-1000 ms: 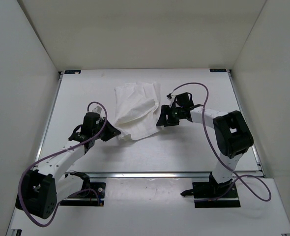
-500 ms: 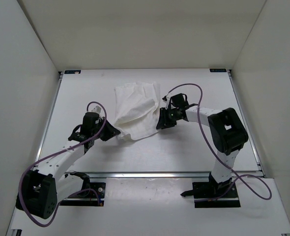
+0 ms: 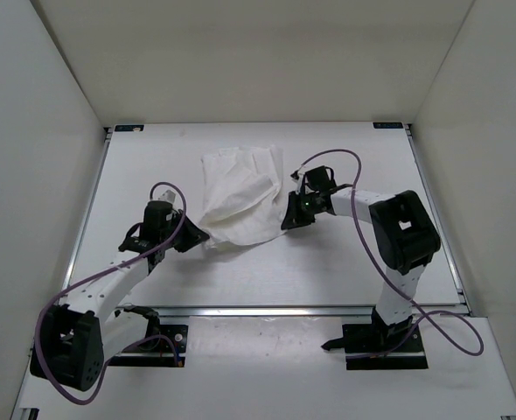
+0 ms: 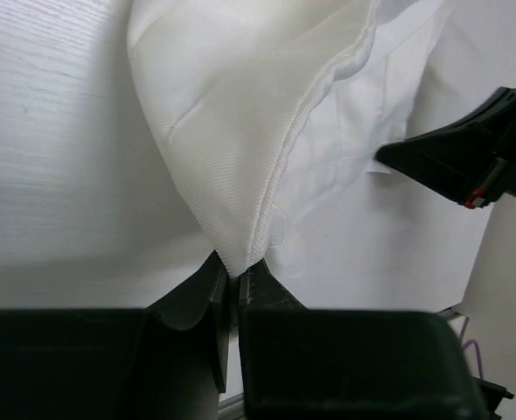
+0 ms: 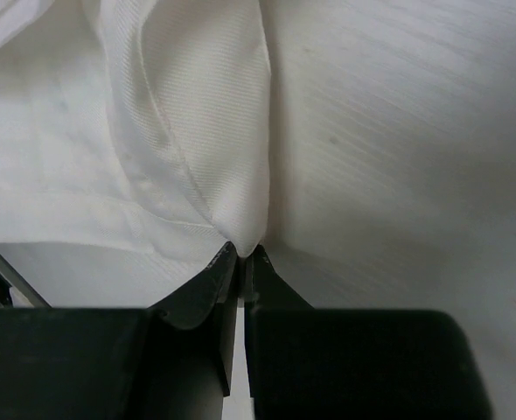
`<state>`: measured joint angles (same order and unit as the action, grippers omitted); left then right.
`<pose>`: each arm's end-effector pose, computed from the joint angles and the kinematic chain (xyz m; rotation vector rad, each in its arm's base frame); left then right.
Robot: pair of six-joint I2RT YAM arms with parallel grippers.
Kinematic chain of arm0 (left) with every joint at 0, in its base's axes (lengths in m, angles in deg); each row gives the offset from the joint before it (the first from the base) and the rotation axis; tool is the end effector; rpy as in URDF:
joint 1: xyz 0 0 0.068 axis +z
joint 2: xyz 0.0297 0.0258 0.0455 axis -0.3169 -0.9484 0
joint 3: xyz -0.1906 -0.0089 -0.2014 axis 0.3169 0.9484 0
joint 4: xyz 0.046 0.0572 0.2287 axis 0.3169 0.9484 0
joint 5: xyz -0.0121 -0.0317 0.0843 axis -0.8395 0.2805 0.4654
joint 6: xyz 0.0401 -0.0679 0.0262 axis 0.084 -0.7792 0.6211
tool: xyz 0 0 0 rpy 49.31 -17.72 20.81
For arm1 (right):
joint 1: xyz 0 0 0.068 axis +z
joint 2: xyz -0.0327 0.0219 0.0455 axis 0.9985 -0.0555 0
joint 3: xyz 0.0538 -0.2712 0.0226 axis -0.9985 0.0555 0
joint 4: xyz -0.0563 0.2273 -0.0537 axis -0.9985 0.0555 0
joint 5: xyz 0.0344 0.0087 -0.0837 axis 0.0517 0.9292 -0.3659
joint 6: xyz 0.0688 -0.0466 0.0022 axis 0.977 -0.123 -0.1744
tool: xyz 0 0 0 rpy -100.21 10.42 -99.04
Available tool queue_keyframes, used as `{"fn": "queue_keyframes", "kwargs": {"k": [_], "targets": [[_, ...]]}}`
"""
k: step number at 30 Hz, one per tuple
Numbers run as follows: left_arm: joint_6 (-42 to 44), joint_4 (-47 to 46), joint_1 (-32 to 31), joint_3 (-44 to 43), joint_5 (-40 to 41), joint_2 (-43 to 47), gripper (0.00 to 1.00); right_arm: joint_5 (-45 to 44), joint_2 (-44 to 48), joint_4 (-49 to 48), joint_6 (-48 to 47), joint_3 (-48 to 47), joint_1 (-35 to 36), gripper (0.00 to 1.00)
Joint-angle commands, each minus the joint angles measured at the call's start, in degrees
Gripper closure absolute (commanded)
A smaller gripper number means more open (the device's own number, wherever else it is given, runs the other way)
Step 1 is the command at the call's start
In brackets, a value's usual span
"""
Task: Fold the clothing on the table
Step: Flatten the skirt out
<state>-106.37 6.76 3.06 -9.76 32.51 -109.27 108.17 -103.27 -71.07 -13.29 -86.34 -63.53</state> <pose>0.2020 -0.0726 0.1845 -0.5565 2.3937 -0.7782 0.3316 0.1811 0.1366 -0.2964 2.6349 0.9171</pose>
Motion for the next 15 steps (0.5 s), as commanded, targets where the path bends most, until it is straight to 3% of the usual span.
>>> {"fn": "queue_keyframes", "kwargs": {"k": [1,8,12,15], "targets": [[4.9,2.3,1.3,-2.4,3.2,2.3,1.00,-4.6,7.3,2.2,-0.4,0.9,-3.9,0.99],[18.9,12.5,-0.6,-15.2,12.8,-0.6,1.00,-12.6,26.3,8.4,-3.4,-0.7,-7.5,1.00],[17.9,14.8,0.4,-15.8,10.4,-1.0,1.00,-12.0,34.3,11.3,-3.2,1.2,-8.9,1.00],[12.6,13.8,-4.0,-11.6,11.2,-0.2,1.00,-13.7,38.3,14.3,-2.8,5.2,-7.7,1.00]]}}
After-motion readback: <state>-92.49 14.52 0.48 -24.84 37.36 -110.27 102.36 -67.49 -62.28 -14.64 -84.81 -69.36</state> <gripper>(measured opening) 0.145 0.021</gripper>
